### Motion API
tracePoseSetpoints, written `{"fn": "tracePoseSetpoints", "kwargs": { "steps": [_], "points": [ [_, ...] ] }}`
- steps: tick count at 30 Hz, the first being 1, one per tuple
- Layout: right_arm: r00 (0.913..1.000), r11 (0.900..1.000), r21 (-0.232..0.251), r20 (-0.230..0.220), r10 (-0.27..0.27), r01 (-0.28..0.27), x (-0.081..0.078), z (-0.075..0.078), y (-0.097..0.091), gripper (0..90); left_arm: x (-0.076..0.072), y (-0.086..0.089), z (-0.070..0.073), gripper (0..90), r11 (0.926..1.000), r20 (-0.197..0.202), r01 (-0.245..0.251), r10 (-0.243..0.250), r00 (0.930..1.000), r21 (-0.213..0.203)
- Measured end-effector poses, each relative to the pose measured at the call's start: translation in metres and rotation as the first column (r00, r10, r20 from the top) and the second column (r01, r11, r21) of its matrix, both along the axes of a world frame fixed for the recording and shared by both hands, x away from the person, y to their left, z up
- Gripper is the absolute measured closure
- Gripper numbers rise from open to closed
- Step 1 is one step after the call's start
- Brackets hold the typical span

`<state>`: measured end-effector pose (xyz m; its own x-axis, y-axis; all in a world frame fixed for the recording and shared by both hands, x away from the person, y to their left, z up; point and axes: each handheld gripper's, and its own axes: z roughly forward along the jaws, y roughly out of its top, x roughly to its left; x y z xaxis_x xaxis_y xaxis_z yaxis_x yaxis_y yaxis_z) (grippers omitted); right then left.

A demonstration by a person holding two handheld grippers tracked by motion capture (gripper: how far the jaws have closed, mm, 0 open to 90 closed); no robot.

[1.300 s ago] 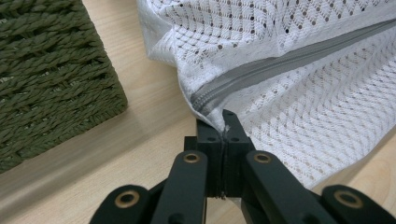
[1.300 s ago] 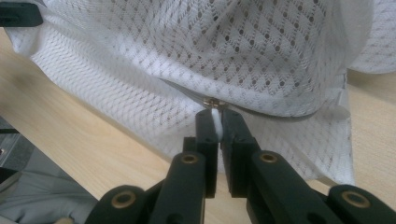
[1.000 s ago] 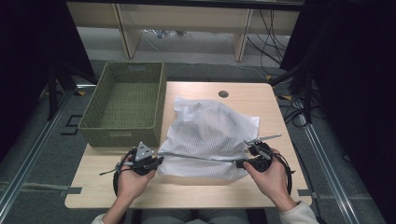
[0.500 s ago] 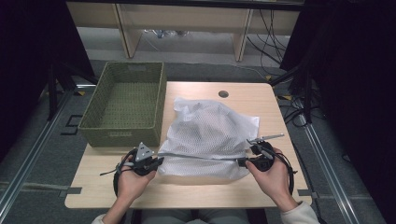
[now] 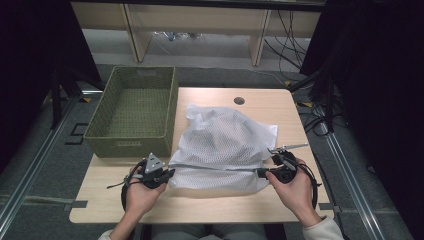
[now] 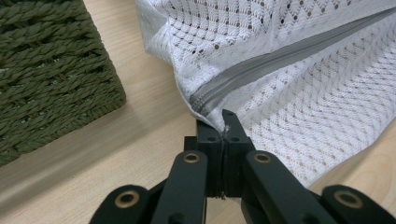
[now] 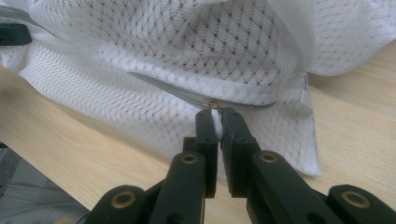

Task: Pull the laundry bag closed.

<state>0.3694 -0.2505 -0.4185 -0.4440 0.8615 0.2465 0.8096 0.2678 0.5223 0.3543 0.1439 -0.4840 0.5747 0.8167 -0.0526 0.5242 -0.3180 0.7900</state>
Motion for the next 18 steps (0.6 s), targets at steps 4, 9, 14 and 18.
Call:
{"fn": "tracePoseSetpoints", "kwargs": {
  "steps": [4,9,14,18],
  "points": [
    [1.0000,1.0000,0.007,-0.006,-0.003,0.003,0.0000,-0.0011,-0.0011,87.0,0.0002,0.0004,0.0002,88.7,1.0000,0.003,0.003,-0.003,1.0000,0.006],
    [1.0000,0.9998,0.020,-0.006,-0.002,0.002,0.0010,-0.0030,-0.0007,87.0,0.0006,0.0032,0.0014,88.7,0.9983,-0.008,0.029,-0.029,0.9996,0.050],
    [0.9999,0.9998,0.019,-0.013,0.005,-0.005,0.0019,-0.0041,0.0003,87.0,0.0004,-0.0006,-0.0019,88.7,1.0000,-0.002,-0.002,0.002,1.0000,0.004],
    [0.9996,0.9995,0.029,-0.027,0.008,-0.008,0.0035,-0.0059,0.0002,87.0,0.0007,-0.0002,-0.0019,88.7,1.0000,-0.006,-0.002,0.002,1.0000,0.000]
  ]
}}
